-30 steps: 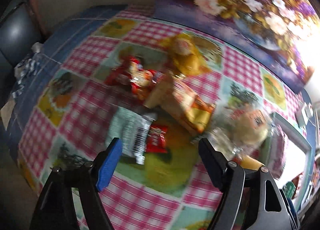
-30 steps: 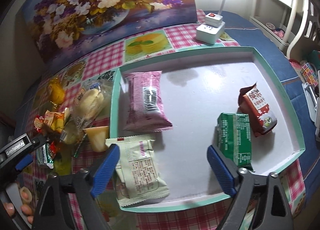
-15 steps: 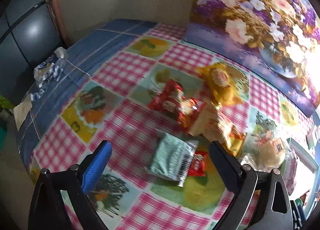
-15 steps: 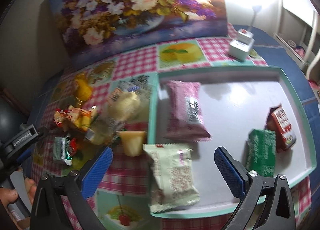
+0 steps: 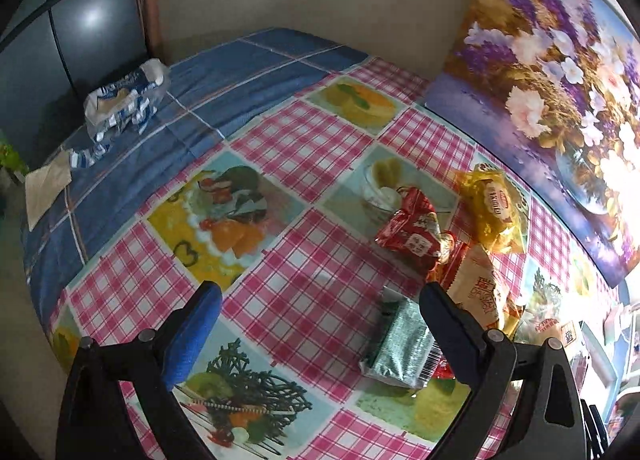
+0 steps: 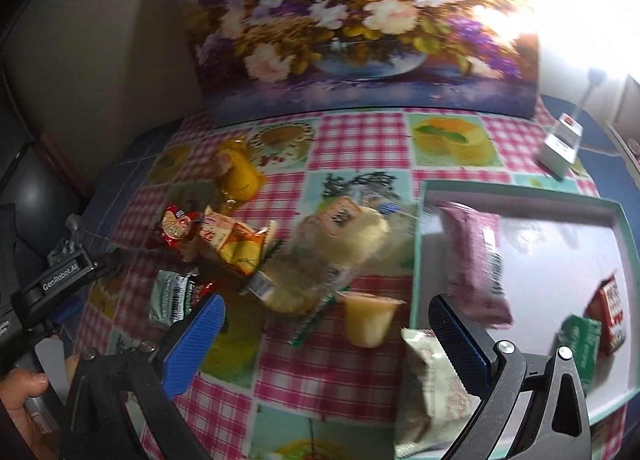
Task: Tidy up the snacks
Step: 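Move both grippers back over the snack pile, then grasp the green striped pack with the left gripper while the right gripper grasps the round bun bag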
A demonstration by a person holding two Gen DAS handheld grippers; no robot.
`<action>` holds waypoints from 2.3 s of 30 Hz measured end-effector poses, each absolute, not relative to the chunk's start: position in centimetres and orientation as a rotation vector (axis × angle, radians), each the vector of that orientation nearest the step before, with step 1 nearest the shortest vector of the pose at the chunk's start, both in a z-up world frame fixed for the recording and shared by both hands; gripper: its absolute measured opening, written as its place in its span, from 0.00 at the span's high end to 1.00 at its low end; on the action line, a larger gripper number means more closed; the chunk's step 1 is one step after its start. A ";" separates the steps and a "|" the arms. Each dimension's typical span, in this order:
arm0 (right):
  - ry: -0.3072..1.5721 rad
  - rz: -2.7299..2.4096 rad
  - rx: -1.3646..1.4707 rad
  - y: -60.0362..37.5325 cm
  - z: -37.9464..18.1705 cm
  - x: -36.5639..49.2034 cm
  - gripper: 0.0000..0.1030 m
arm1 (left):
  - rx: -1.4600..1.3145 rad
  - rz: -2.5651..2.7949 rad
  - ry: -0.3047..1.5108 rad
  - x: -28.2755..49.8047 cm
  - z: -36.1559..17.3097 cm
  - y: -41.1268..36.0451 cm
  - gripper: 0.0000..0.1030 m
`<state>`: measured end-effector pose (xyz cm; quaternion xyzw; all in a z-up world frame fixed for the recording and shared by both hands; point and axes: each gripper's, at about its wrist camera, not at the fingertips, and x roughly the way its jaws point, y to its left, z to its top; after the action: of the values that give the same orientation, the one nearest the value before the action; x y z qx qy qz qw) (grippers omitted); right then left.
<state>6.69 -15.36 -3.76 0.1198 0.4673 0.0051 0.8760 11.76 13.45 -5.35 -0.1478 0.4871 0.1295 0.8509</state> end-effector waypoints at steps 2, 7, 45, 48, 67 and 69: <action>0.974 0.006 0.235 -15.1 -3.9 7.4 0.00 | -0.321 0.250 1.048 12.0 -6.0 13.5 0.04; 0.969 -0.038 0.175 -15.1 -4.2 9.3 0.00 | -0.297 0.188 1.113 12.8 -7.4 12.2 0.04; 1.023 -0.026 -0.039 -13.0 -9.3 14.1 0.35 | -0.146 0.037 1.276 15.0 -11.0 5.9 0.49; 1.022 -0.022 -0.044 -12.9 -9.3 14.0 0.38 | -0.160 0.036 1.271 15.0 -10.9 6.0 0.49; 0.992 -0.010 0.030 -13.4 -5.8 11.1 0.45 | -0.200 0.051 1.145 13.6 -6.5 8.3 0.50; 0.983 -0.012 0.048 -13.6 -5.1 10.5 0.45 | -0.193 0.046 1.133 13.4 -6.0 8.1 0.50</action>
<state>10.47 -13.59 -5.14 0.0232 0.4717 -0.0057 0.8814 13.42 8.09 -5.98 -0.0912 0.5356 0.0217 0.8392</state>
